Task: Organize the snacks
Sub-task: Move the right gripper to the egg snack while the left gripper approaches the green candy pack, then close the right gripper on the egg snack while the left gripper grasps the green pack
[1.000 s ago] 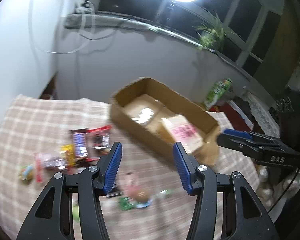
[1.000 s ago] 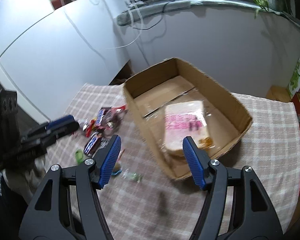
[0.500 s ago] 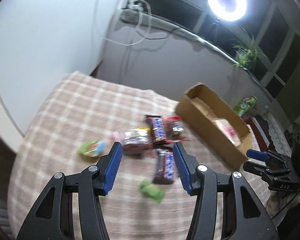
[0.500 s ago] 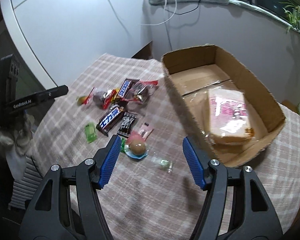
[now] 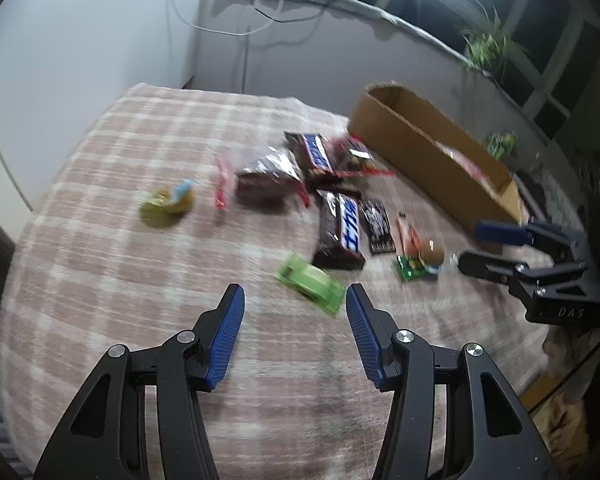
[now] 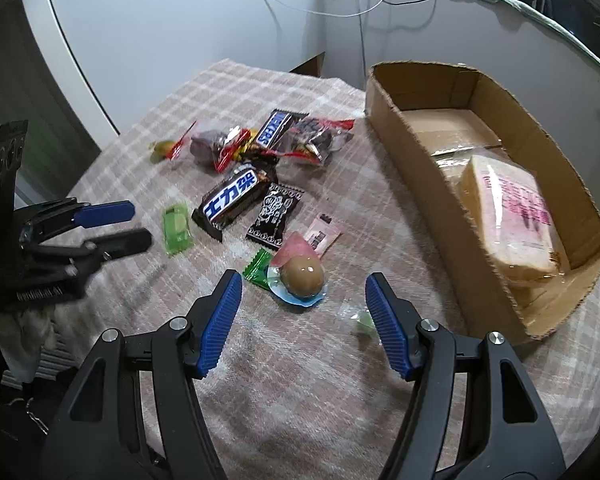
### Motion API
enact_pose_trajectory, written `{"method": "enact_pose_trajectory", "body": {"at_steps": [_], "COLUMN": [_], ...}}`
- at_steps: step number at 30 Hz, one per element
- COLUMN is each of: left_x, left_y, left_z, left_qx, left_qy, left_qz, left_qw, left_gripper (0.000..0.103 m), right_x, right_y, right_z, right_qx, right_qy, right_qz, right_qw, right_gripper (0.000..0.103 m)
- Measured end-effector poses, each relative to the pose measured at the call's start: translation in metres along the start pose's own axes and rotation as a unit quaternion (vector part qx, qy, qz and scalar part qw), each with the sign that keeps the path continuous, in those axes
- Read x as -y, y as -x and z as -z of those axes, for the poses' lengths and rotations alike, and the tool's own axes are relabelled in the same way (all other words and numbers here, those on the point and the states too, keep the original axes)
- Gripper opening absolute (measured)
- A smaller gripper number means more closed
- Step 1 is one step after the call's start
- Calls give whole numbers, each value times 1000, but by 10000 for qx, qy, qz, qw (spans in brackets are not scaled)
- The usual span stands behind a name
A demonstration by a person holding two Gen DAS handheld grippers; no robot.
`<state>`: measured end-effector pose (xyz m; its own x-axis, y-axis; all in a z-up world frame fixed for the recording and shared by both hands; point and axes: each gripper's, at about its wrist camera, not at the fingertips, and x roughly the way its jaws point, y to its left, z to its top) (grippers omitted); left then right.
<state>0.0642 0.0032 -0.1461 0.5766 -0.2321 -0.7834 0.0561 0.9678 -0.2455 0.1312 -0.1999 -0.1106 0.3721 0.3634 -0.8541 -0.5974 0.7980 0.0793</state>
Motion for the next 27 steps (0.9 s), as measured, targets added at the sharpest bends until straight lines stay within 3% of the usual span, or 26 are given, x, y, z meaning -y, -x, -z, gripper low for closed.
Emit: {"method": "enact_pose_trajectory", "body": {"at_steps": [6,9,15,21,27], "left_x": [21,21,19,25,28], "left_y": [-14,-23,-34,-36,-37], "left_z": [0,-1,-3,0,0], "left_qx": [21,0,-68,-12,47], "left_qy": [-609,-789,-955,-1156,-1238], "left_qz": [-381,-519,-524,-557,-502], "left_qw": [9974,9955,9940,9917,9910], "left_gripper": [52,58,58,56,41], "right_x": [-4,-3,0,2,2], "right_y": [-17,-26,-35,-40,-39], "right_z": [-5,-6,-7,-5,-6], "right_qx": [-89,-144,-211,-302,-276], "right_qy": [7,-37,-144,-169,-209], "right_qz": [-17,-32,-119,-166,-216], "right_qw": [10000,9999,9996,9993,9992], "right_gripper": [67,67,66,47,38]}}
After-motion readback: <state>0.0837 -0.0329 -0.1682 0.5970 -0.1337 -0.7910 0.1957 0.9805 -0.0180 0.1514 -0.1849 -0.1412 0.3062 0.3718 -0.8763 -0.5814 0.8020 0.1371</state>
